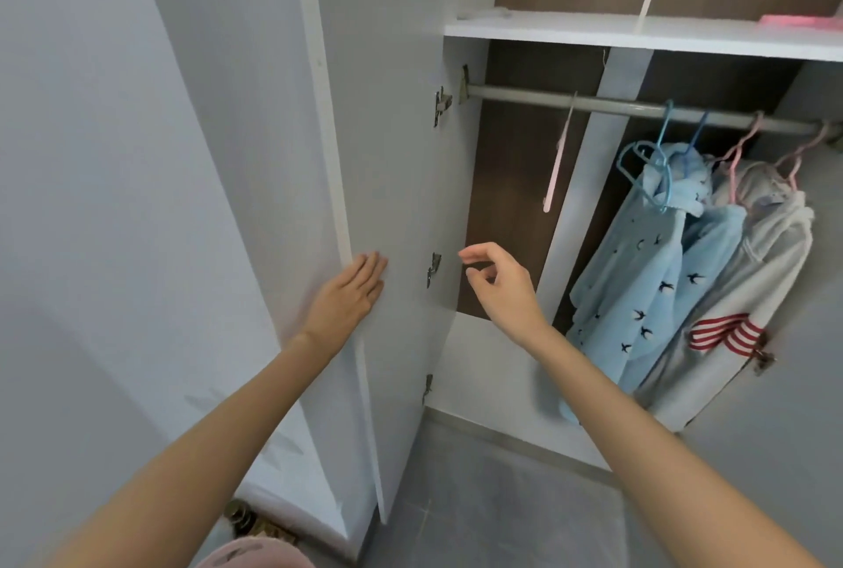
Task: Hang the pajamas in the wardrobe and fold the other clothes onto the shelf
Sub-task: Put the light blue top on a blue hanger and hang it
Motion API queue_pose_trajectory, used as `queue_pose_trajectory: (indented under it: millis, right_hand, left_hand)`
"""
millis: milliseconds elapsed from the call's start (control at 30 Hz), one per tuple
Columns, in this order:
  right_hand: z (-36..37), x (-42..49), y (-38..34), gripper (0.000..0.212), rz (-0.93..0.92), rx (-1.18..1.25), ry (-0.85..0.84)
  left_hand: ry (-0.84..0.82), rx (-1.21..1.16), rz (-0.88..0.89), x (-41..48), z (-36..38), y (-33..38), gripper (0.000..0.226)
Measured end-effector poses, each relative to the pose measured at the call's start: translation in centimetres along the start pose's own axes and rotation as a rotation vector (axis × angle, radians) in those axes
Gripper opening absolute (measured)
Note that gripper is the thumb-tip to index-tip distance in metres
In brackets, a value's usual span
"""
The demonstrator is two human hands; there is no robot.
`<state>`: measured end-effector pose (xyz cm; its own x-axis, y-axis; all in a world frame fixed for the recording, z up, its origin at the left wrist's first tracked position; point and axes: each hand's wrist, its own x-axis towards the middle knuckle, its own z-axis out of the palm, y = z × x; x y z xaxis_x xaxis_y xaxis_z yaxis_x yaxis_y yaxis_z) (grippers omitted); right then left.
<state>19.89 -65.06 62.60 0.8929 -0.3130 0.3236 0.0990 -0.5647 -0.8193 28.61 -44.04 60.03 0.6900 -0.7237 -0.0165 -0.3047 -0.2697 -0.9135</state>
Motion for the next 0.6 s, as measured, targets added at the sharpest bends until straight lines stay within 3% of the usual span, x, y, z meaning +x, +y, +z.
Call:
queue_pose_trajectory:
  millis: [133, 233, 400, 600]
  right_hand:
    - [-0.1, -1.0, 0.2, 0.023, 0.042, -0.015, 0.018]
    - [-0.8, -2.0, 0.4, 0.022, 0.105, -0.026, 0.04]
    - [-4.1, -5.2, 1.4, 0.021, 0.219, -0.02, 0.141]
    - [-10.7, -12.2, 3.6, 0.02, 0.367, -0.018, 0.271]
  left_hand:
    - [-0.108, -0.143, -0.012, -0.4, -2.0, 0.8, 0.053]
    - [-0.123, -0.404, -0.018, -0.4, -4.1, 1.7, 0.044]
    - [0.105, -0.826, -0.051, 1.2, -8.2, 2.4, 0.031]
    - [0.283, -1.028, 0.025, 2.9, -15.2, 5.2, 0.034]
